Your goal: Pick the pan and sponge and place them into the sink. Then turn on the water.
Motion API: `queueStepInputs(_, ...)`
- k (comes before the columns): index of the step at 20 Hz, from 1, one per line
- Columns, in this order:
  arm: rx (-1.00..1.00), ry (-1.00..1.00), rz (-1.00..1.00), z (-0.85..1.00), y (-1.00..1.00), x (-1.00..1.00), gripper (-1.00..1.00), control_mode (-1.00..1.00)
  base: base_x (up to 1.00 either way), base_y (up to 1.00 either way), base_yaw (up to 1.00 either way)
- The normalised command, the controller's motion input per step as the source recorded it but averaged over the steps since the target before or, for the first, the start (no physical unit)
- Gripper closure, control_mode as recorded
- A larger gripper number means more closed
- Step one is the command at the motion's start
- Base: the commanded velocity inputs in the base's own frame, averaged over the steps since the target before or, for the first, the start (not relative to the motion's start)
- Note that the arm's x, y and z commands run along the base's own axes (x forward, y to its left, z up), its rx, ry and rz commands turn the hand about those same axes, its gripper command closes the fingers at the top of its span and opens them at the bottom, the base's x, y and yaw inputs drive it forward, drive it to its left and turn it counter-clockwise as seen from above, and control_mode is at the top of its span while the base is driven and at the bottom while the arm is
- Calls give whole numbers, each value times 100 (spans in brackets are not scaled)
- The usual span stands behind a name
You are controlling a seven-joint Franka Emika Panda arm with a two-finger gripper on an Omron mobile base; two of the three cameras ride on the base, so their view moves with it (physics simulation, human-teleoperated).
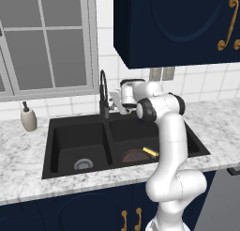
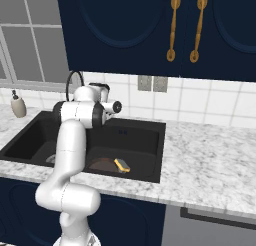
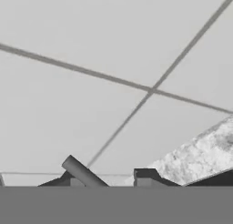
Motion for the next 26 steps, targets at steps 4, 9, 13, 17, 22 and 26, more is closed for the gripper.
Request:
queueStepInputs(4,6,19,-19,0,-21,0,100,-100,0,0,0)
queueStepInputs(9,5,26,-18,0,-22,0,100,-100,0,0,0)
queueStepInputs(13,6,17,-7,-3,-17,0,100,-100,0,0,0)
queueStepInputs(17,7,5,0,-11,-14,0,100,-100,0,0,0)
queueStepInputs(22,0,0,0,0,-1,0,100,-100,0,0,0)
queueStepInputs(26,0,0,0,0,0,0,100,-100,0,0,0)
